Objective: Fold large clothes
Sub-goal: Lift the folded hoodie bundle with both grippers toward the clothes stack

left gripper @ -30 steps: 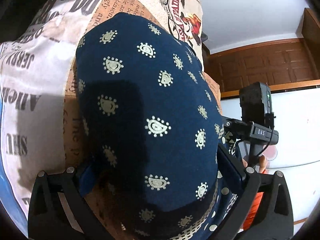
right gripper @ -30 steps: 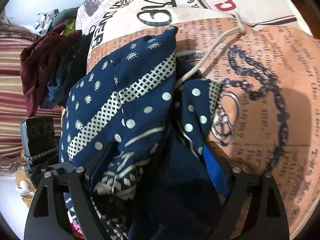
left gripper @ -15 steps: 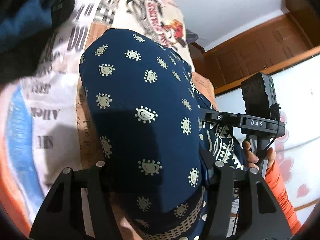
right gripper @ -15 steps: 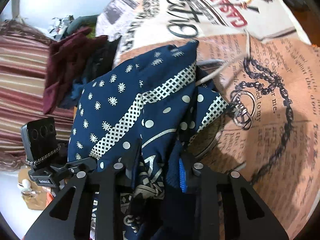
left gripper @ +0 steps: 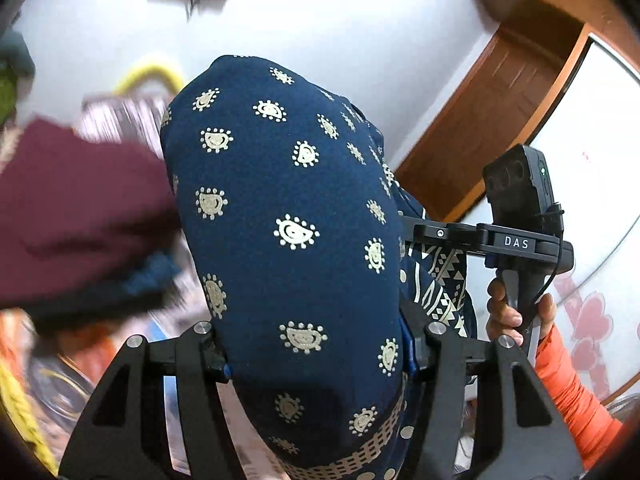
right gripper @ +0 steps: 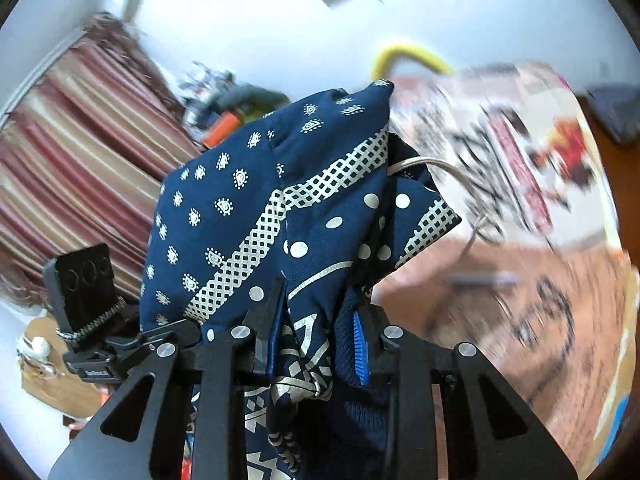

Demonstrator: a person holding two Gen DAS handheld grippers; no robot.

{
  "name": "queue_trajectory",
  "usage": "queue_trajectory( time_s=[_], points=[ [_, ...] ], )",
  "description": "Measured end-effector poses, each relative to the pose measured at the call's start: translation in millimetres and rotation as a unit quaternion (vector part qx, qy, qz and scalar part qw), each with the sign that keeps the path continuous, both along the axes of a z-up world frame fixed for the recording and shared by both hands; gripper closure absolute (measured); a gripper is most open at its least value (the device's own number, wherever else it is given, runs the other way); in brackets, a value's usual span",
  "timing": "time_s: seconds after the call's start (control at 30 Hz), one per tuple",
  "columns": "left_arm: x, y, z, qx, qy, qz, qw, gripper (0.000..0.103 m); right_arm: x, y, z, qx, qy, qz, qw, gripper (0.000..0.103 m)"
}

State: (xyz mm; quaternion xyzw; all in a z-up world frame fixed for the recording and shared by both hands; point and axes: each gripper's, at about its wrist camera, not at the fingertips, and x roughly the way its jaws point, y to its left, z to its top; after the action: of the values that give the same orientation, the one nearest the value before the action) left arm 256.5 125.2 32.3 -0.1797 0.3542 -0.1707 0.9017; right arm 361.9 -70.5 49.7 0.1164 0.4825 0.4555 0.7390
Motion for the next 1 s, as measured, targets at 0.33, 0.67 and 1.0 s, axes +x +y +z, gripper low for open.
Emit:
queue_trajectory(
  time_s=[0.33, 0.67, 1.0],
  points=[
    [3.6, 104.1, 75.9, 0.058, -0.048, 0.065, 0.995, 0.044, 17.7, 126.8, 57.0, 0.044, -0.048, 0.034, 0.997, 0.077],
    [74.2, 213.0, 25.3, 0.029, 0.015, 0.114, 0.993, 0.044, 68.2, 217.8, 11.9, 0.028, 0.005, 0.034, 0.999, 0.077],
    [121.2, 273.0, -81.0, -0.054, 0.133, 0.158, 0.977, 0.037, 101.8, 244.3, -63.4, -0.051, 0.048, 0.006, 0.998, 0.074]
  ],
)
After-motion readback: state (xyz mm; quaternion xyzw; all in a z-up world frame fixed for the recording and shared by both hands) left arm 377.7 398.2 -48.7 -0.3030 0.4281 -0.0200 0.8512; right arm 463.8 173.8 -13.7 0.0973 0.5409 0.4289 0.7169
